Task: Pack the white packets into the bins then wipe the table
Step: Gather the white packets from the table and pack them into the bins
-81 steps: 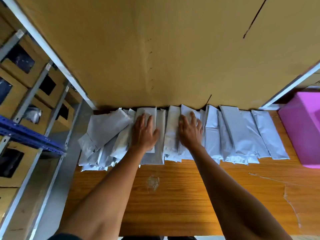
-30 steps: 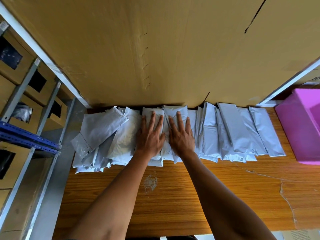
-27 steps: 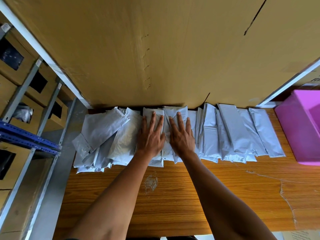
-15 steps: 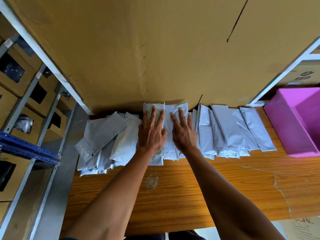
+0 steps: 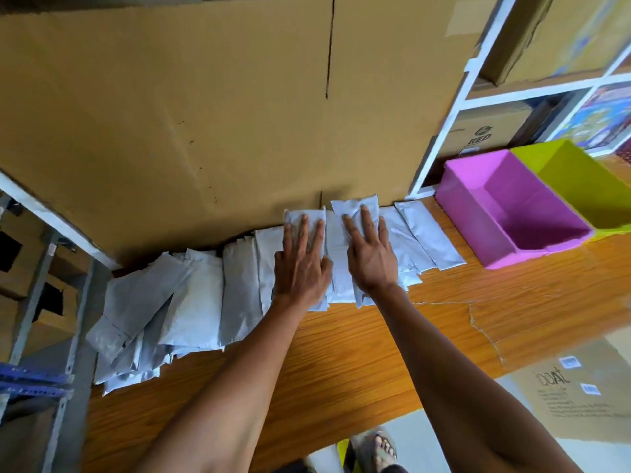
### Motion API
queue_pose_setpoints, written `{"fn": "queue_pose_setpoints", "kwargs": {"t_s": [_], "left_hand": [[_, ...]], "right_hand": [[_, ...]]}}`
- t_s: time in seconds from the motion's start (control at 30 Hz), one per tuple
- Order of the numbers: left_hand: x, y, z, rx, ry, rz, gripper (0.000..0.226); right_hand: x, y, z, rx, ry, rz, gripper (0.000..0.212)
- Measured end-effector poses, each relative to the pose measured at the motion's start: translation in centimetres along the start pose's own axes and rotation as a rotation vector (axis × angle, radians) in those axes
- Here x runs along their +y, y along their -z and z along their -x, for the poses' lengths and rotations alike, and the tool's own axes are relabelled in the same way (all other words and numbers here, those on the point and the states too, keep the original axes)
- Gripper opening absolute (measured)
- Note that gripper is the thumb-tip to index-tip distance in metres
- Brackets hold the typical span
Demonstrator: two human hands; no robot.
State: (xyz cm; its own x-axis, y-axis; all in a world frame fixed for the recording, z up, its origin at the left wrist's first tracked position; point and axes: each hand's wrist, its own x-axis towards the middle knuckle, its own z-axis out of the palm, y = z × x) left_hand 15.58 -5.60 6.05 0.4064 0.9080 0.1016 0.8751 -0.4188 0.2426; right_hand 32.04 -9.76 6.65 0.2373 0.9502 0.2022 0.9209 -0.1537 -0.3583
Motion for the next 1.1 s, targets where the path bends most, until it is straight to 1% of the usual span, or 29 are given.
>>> {"fn": "queue_pose_setpoints", "kwargs": {"t_s": [0.13, 0.5, 0.67, 0.73, 0.93, 1.1], "left_hand": [[5.4, -0.9, 0.2, -0.003, -0.036, 0.015, 0.079], [23.7, -4.2, -0.8, 0.0, -0.065, 0.082, 0.077], [30.7, -5.3, -1.7, 0.006, -0.085, 0.097, 0.075], [33.1, -5.7, -2.6, 0.014, -0.098, 0.098, 0.075], [37.8, -6.8, -6.9, 0.031, -0.152, 0.115, 0.074], [40.5, -7.9, -10.9, 0.039, -0.165, 0.147, 0.074]], "right_hand": [[5.1, 2.2, 1.6, 0.025, -0.053, -0.002, 0.063], [22.1, 10.3, 4.9, 0.078, -0.095, 0.004, 0.062], [28.1, 12.7, 5.5, 0.076, -0.11, -0.005, 0.06], [30.2, 13.8, 5.3, 0.072, -0.121, -0.006, 0.059], [35.1, 16.3, 2.3, 0.052, -0.145, -0.008, 0.068], [37.6, 17.6, -0.7, 0.054, -0.155, -0.036, 0.062]]}}
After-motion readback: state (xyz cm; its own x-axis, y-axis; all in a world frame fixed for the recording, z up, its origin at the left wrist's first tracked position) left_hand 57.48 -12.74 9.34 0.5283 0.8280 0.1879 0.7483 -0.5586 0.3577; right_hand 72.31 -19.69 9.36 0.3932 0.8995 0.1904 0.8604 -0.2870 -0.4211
